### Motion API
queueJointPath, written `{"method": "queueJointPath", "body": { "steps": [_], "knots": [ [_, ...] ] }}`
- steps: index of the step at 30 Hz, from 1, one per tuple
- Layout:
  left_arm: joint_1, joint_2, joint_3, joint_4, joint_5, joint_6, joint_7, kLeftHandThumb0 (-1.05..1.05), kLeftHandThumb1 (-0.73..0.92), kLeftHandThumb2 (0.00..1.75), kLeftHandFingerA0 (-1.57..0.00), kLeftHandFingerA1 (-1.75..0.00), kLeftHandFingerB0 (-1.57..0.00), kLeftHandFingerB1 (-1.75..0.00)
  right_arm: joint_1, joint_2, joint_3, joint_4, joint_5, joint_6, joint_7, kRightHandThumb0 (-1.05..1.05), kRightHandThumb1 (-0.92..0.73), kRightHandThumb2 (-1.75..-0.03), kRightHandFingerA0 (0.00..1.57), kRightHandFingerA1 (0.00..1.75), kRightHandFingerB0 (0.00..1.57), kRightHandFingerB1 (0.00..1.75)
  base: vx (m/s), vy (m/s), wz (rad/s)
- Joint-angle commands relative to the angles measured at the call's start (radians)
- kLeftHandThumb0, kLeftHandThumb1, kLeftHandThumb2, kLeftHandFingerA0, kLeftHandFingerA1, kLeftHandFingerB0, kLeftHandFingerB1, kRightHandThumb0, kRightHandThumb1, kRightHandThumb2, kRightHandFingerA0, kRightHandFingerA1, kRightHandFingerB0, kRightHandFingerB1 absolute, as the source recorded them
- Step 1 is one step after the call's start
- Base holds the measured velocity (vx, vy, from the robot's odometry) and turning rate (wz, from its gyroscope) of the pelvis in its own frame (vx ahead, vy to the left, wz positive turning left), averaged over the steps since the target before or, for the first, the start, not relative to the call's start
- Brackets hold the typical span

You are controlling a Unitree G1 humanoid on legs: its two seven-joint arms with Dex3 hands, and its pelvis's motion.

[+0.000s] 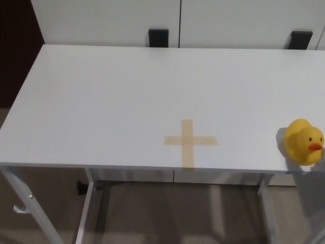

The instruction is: The robot uses its right hand to push the yellow duck toy to the center of the white desk.

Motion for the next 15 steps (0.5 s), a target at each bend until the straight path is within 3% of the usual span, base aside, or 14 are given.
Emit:
{"method": "queueJointPath", "body": {
  "steps": [1,5,6,14,15],
  "knots": [
    [0.006,0.010,0.003,-0.006,-0.009,-0.024,0.011,-0.19,0.66,0.73,-0.85,-0.87,-0.82,-0.94,0.010,0.031,0.010,0.032,-0.019,-0.044,-0.018,-0.75,-0.77,-1.08,0.30,0.56,0.11,0.47,0.00,0.000,0.00],
    [0.007,0.011,-0.001,-0.002,-0.006,-0.023,0.012,-0.21,0.66,0.72,-0.84,-0.85,-0.79,-0.93,0.015,0.063,0.023,0.039,-0.028,-0.067,-0.019,-0.75,-0.78,-1.10,0.30,0.57,0.10,0.47,0.00,0.000,0.00],
    [0.005,0.011,-0.004,-0.001,-0.002,-0.023,0.013,-0.21,0.66,0.72,-0.84,-0.84,-0.79,-0.92,0.014,0.073,0.028,0.033,-0.034,-0.067,-0.028,-0.78,-0.92,-0.74,0.40,0.52,0.21,0.40,0.00,0.000,0.00],
    [0.010,0.010,-0.009,0.005,-0.002,-0.024,0.014,-0.21,0.68,0.72,-0.83,-0.81,-0.78,-0.91,0.012,0.126,0.037,0.012,-0.037,-0.061,-0.056,-0.76,-0.92,-0.74,0.40,0.48,0.22,0.37,0.00,0.000,0.00],
    [0.013,0.007,-0.009,0.006,-0.003,-0.027,0.015,-0.16,0.64,0.79,-0.83,-0.83,-0.81,-0.93,0.013,0.139,0.035,0.007,-0.034,-0.060,-0.063,-0.78,-0.92,-0.73,0.43,0.50,0.25,0.39,0.00,0.000,0.00]
  ]
}}
